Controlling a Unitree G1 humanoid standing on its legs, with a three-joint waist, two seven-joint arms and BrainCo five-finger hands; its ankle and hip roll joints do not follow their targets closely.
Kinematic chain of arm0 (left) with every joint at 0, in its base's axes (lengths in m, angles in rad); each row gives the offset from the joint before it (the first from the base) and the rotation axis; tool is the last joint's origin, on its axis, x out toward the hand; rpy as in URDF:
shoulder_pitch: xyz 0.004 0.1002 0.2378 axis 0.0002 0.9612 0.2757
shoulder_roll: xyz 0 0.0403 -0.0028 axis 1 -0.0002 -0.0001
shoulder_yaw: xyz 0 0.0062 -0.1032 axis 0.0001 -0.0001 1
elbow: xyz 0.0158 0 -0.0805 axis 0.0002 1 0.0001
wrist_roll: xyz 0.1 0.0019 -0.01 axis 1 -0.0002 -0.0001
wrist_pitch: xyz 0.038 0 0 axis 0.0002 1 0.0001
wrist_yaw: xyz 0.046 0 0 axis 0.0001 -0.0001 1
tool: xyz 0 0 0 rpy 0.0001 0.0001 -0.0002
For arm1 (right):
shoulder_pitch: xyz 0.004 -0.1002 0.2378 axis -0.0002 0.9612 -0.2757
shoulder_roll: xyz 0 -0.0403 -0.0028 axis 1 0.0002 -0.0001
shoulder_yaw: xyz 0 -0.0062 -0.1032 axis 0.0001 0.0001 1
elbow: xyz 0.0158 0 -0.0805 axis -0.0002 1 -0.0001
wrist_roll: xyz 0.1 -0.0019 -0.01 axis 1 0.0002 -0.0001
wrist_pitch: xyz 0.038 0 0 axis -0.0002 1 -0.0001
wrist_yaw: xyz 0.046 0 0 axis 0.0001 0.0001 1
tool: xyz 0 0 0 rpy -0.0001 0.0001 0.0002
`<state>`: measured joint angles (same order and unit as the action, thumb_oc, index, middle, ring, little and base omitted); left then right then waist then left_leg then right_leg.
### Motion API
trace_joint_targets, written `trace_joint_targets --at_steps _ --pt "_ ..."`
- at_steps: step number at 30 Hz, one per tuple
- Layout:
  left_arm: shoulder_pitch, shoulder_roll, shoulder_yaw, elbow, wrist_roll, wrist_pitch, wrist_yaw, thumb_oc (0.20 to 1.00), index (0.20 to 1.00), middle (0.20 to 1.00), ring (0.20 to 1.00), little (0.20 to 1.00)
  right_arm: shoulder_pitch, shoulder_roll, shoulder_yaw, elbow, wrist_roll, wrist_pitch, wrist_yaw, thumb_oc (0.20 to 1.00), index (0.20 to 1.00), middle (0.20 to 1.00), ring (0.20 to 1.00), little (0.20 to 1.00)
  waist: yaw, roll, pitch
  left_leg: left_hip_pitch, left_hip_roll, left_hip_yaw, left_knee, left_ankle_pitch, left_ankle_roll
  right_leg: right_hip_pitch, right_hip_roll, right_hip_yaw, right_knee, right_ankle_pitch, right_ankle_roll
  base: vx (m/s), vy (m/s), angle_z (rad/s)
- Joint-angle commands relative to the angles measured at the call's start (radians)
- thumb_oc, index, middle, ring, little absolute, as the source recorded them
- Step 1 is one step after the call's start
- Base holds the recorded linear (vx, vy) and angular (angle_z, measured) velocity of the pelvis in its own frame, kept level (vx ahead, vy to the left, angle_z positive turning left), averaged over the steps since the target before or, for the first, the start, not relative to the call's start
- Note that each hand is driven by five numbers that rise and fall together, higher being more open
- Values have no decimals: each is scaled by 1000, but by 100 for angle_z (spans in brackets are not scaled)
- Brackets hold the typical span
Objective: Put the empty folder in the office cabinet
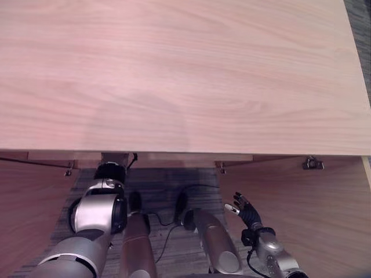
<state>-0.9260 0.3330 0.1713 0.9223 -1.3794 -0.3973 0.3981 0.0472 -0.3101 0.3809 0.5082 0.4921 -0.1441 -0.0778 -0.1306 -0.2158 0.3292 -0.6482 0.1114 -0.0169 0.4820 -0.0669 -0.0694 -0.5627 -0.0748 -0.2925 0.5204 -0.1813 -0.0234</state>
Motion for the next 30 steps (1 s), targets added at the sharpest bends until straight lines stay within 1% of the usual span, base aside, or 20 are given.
trace_joint_targets --at_steps 1,11,13,16,17,18,19,21,25,28,30 --pt "-112 72 -20 26 -9 -24 -50 200 200 200 200 200 9 -28 29 -75 40 -47 3 1000 1000 1000 1000 1000 -19 21 -43 -47 12 -26 143 -160 35 -11 8 93 3 -21 72 -13 -25 7" --pt "-204 157 -36 45 -28 -36 -48 200 200 200 200 200 3 -45 51 -69 40 -52 17 1000 1000 1000 1000 1000 -31 35 -45 -195 15 -58 259 -196 37 -156 9 78 125 -70 60 -24 -19 6" --pt "-240 177 -48 43 -33 -44 -46 200 200 200 200 200 1 -51 52 -70 37 -55 16 1000 1000 1000 1000 1000 -32 37 -39 -254 13 -70 301 -204 40 -210 1 72 169 -80 59 -55 -27 2" --pt "-252 190 -53 48 -35 -47 -45 200 200 200 200 200 -1 -54 53 -70 37 -55 18 1000 1000 1000 1000 1000 -35 43 -47 -278 13 -75 319 -212 39 -235 1 71 188 -92 57 -3 5 5" --pt "-272 209 -65 49 -34 -53 -41 200 200 200 200 200 -7 -63 52 -69 31 -56 19 1000 1000 1000 1000 1000 -36 49 -46 -314 14 -79 353 -225 41 -275 -6 70 235 -107 56 0 0 0" --pt "-274 210 -65 50 -34 -53 -41 200 200 200 200 200 -9 -63 52 -68 31 -57 19 1000 1000 1000 1000 1000 -37 50 -48 -320 14 -79 358 -227 41 -280 -6 69 239 -109 56 0 0 0" --pt "-285 221 -72 55 -36 -52 -40 200 200 200 200 200 -13 -64 46 -68 35 -60 18 1000 1000 1000 1000 1000 -38 55 -53 -344 15 -80 388 -243 44 -310 -13 71 273 -126 54 31 9 1" --pt "-295 226 -78 55 -36 -53 -40 200 200 200 200 200 -14 -67 44 -75 37 -61 18 1000 1000 1000 1000 1000 -40 57 -51 -355 15 -80 401 -251 45 -326 -14 70 293 -133 52 20 14 3" --pt "-334 240 -104 60 -30 -49 -40 200 200 200 200 200 -42 -77 22 -78 40 -73 -1 1000 1000 1000 1000 1000 -40 66 -46 -417 12 -75 457 -269 44 -382 -30 70 352 -157 56 19 22 6" --pt "-363 247 -122 57 -32 -51 -40 200 200 200 200 200 -62 -73 5 -79 45 -80 -14 1000 1000 1000 1000 1000 -44 80 -50 -452 13 -63 502 -294 42 -425 -39 67 409 -184 54 46 26 3" --pt "-375 255 -130 60 -32 -49 -39 200 200 200 200 200 -70 -76 3 -77 45 -83 -20 1000 1000 1000 1000 1000 -42 81 -44 -471 10 -61 519 -295 43 -439 -42 66 427 -188 52 4 27 3"
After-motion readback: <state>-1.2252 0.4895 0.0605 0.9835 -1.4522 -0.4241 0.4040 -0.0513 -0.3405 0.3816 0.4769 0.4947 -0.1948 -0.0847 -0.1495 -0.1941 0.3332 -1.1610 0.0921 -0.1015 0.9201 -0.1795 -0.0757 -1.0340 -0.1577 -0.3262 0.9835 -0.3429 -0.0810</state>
